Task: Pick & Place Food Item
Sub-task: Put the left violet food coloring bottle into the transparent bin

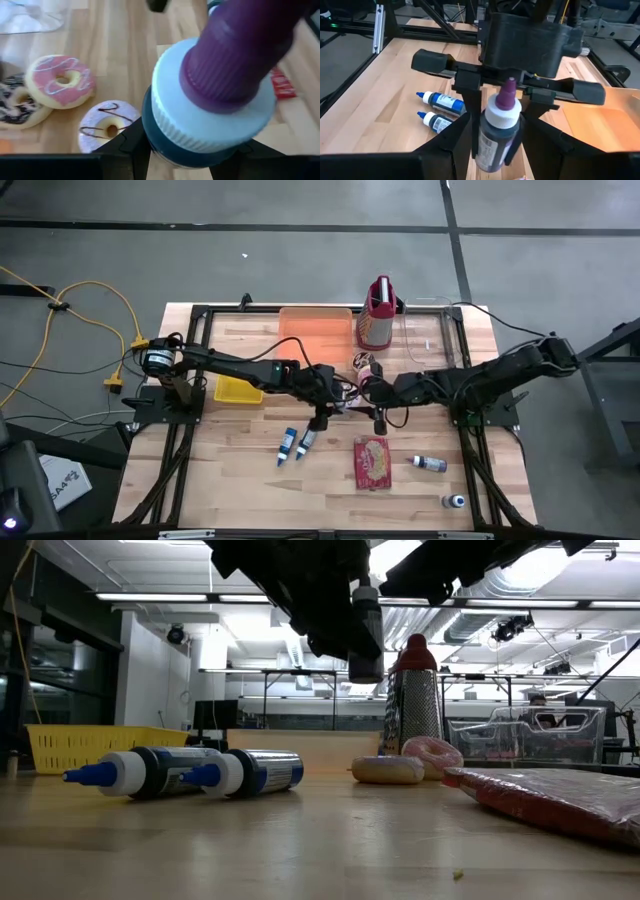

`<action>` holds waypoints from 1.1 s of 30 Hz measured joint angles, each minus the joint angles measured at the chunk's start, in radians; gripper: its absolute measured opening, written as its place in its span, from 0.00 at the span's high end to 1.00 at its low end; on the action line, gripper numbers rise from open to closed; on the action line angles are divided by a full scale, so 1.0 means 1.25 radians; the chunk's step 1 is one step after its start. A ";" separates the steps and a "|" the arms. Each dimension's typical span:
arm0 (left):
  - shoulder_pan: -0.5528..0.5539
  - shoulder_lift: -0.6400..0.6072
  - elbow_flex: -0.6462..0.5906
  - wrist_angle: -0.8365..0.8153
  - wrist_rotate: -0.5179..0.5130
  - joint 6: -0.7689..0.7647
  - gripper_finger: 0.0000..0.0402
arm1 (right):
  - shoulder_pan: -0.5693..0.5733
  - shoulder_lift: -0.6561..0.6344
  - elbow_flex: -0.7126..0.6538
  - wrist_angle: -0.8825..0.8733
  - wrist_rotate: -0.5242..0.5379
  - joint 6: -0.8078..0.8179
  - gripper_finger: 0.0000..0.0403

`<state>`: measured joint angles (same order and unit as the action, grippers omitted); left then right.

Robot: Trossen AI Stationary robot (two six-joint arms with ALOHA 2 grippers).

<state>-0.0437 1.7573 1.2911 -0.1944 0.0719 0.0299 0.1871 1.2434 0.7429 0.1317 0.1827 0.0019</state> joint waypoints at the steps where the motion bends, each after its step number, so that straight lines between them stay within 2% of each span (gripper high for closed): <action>1: 0.000 0.000 0.000 0.001 0.000 0.000 0.64 | 0.000 0.005 0.000 0.008 0.000 0.000 0.62; 10: -0.001 0.000 0.000 0.038 0.000 0.000 0.64 | 0.000 0.007 0.000 0.021 0.042 -0.006 0.62; 33: -0.001 0.000 0.000 0.118 0.001 0.014 0.64 | 0.000 0.007 0.000 0.051 0.042 -0.026 0.62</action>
<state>-0.0448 1.7569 1.2911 -0.0468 0.0734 0.0474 0.1868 1.2522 0.7429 0.1949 0.2348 -0.0305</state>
